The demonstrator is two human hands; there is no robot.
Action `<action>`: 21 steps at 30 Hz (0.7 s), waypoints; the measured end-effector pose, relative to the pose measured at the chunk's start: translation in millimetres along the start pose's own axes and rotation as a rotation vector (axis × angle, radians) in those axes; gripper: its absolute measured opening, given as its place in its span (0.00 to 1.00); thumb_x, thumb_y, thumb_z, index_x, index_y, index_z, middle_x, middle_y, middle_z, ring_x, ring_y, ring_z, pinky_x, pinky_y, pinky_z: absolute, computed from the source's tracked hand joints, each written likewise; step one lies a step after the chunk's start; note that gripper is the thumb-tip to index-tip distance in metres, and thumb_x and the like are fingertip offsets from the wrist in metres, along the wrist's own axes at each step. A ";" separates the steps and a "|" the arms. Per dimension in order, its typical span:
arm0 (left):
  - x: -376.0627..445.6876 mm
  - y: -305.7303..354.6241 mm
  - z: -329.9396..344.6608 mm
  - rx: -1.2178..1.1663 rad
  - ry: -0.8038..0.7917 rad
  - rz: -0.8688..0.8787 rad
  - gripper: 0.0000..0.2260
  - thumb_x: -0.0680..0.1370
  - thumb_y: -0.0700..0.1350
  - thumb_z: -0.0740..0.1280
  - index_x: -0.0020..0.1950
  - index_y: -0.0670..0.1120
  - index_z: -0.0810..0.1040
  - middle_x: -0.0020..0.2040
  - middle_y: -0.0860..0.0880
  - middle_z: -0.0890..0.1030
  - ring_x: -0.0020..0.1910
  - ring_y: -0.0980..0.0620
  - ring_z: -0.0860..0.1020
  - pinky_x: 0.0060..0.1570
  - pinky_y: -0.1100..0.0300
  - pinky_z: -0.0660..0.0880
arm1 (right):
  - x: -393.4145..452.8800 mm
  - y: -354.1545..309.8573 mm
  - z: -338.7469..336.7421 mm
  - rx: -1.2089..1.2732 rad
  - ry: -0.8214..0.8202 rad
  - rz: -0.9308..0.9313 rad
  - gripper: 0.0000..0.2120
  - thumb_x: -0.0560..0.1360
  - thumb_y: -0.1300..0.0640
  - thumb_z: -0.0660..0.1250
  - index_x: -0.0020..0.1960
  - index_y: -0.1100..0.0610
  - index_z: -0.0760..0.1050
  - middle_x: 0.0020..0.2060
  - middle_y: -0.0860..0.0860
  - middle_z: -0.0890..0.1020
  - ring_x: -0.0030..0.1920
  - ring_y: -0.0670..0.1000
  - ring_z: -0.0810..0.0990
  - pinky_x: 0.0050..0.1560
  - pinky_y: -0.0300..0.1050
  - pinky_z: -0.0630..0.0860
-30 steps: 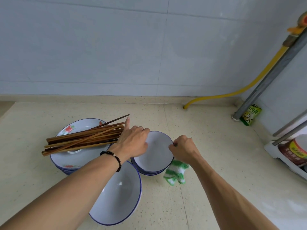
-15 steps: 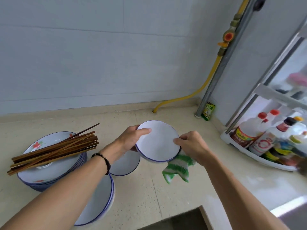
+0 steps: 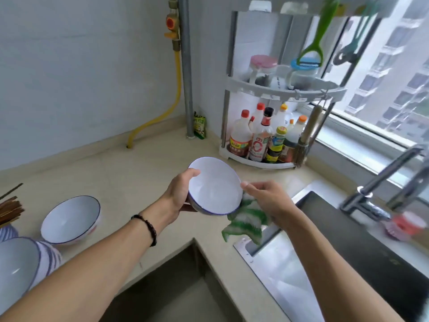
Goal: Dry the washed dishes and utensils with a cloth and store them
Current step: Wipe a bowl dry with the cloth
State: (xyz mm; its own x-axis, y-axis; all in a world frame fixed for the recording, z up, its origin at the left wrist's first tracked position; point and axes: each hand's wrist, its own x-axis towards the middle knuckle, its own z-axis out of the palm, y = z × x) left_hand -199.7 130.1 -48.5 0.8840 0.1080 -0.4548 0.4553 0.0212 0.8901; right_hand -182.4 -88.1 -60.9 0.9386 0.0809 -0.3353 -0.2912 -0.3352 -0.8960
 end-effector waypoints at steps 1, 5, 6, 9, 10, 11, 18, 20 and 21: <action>1.3 -2.8 10.8 0.032 0.027 -0.001 0.14 0.80 0.54 0.62 0.59 0.48 0.77 0.54 0.44 0.80 0.45 0.44 0.80 0.40 0.54 0.79 | -2.6 8.5 -13.2 0.005 0.037 0.000 0.21 0.76 0.49 0.73 0.58 0.65 0.79 0.52 0.65 0.83 0.46 0.64 0.85 0.50 0.63 0.82; 1.6 -23.7 81.0 0.345 0.115 0.129 0.23 0.67 0.64 0.63 0.53 0.51 0.80 0.52 0.45 0.81 0.48 0.42 0.80 0.48 0.48 0.81 | -34.4 50.9 -83.5 0.100 0.132 0.090 0.22 0.71 0.62 0.77 0.62 0.66 0.76 0.50 0.63 0.83 0.40 0.58 0.86 0.45 0.61 0.84; 2.8 -30.4 101.9 0.504 0.124 0.184 0.25 0.67 0.66 0.61 0.54 0.50 0.80 0.51 0.46 0.81 0.49 0.41 0.79 0.50 0.49 0.79 | -45.5 61.5 -102.0 0.119 0.141 0.102 0.17 0.70 0.64 0.77 0.56 0.67 0.79 0.47 0.64 0.84 0.38 0.59 0.85 0.44 0.65 0.82; 3.0 -44.6 146.4 0.861 0.157 0.332 0.26 0.72 0.67 0.60 0.63 0.53 0.78 0.56 0.46 0.82 0.54 0.41 0.78 0.47 0.55 0.71 | -63.2 88.6 -137.6 0.198 0.176 0.160 0.11 0.67 0.65 0.79 0.47 0.64 0.83 0.44 0.64 0.86 0.39 0.62 0.85 0.47 0.67 0.80; 3.9 -47.2 157.1 0.913 0.159 0.367 0.27 0.73 0.67 0.59 0.65 0.54 0.77 0.57 0.46 0.83 0.55 0.41 0.78 0.47 0.55 0.70 | -67.9 95.6 -145.2 0.215 0.193 0.159 0.10 0.66 0.65 0.79 0.47 0.63 0.83 0.43 0.63 0.86 0.39 0.59 0.85 0.46 0.63 0.83; 6.2 -49.2 165.4 0.963 0.155 0.395 0.27 0.73 0.67 0.58 0.66 0.55 0.76 0.57 0.46 0.83 0.55 0.40 0.78 0.47 0.55 0.71 | -70.7 102.0 -152.0 0.232 0.216 0.155 0.10 0.67 0.64 0.79 0.46 0.62 0.84 0.43 0.61 0.86 0.38 0.57 0.85 0.44 0.57 0.84; 5.5 -39.3 213.7 1.141 0.101 0.572 0.26 0.71 0.68 0.55 0.58 0.54 0.77 0.47 0.46 0.83 0.42 0.42 0.76 0.39 0.55 0.72 | -73.5 132.7 -174.2 0.385 0.294 0.129 0.11 0.75 0.55 0.74 0.50 0.62 0.81 0.44 0.58 0.87 0.37 0.52 0.85 0.38 0.46 0.82; 4.0 -36.3 221.3 1.160 0.093 0.585 0.26 0.71 0.68 0.54 0.57 0.54 0.77 0.46 0.46 0.82 0.43 0.42 0.77 0.40 0.54 0.74 | -68.7 135.1 -172.7 0.357 0.332 0.134 0.08 0.79 0.56 0.69 0.52 0.61 0.78 0.47 0.59 0.85 0.40 0.53 0.84 0.42 0.48 0.82; 3.3 -35.0 223.9 1.162 0.083 0.585 0.26 0.71 0.69 0.54 0.56 0.54 0.77 0.46 0.46 0.82 0.43 0.42 0.77 0.40 0.54 0.74 | -68.1 133.9 -171.7 0.358 0.335 0.124 0.05 0.81 0.59 0.66 0.52 0.61 0.77 0.48 0.59 0.84 0.41 0.52 0.84 0.43 0.49 0.82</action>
State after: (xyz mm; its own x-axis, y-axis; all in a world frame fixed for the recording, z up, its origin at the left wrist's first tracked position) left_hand -189.0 -92.8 -88.0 0.9911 -0.1298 0.0288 -0.1308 -0.9119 0.3890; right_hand -253.6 -299.7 -108.0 0.8836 -0.2645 -0.3864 -0.3943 0.0246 -0.9186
